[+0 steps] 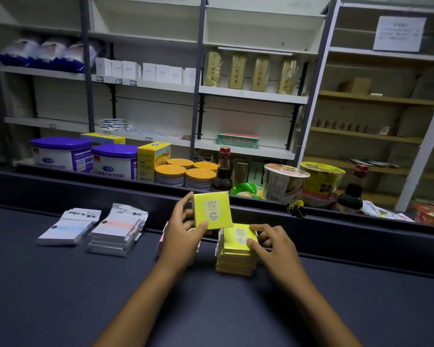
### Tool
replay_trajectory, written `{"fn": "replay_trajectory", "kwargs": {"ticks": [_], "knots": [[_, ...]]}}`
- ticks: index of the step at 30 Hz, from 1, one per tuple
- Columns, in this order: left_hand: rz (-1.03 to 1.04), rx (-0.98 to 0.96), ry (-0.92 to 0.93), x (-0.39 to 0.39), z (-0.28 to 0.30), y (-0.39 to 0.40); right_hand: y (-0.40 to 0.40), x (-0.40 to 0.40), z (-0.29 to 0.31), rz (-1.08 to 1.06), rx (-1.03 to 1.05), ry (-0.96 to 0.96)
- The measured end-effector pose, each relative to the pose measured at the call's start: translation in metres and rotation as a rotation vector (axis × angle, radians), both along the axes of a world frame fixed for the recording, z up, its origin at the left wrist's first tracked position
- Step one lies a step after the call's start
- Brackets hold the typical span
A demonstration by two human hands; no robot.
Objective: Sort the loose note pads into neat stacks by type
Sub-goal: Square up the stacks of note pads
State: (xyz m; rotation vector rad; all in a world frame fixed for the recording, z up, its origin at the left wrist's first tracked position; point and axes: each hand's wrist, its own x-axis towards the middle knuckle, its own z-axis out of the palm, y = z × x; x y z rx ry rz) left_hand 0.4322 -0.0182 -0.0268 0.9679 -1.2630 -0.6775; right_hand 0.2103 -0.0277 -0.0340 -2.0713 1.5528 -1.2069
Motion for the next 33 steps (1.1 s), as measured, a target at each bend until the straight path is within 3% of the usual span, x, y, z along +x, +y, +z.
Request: {"fn": "replay_trajectory", "kwargs": {"ticks": [4,10,14,33], "knots": [[-0.015,0.02,0.015,-0.005,0.0,0.001,0.0,-0.012,0.005,-0.045,-0.107,0.032],[-0.055,0.049,0.011,-0.017,0.004,0.002,0.004,-0.046,0.004,-0.238,-0.07,0.413],[-0.099,0.107,-0.051,-0.031,0.014,-0.004,0.002,-0.049,0.001,-0.258,-0.025,0.557],[0.153,0.138,-0.622,-0.045,-0.006,-0.003,-0.001,-0.051,-0.006,-0.172,-0.013,0.513]]}}
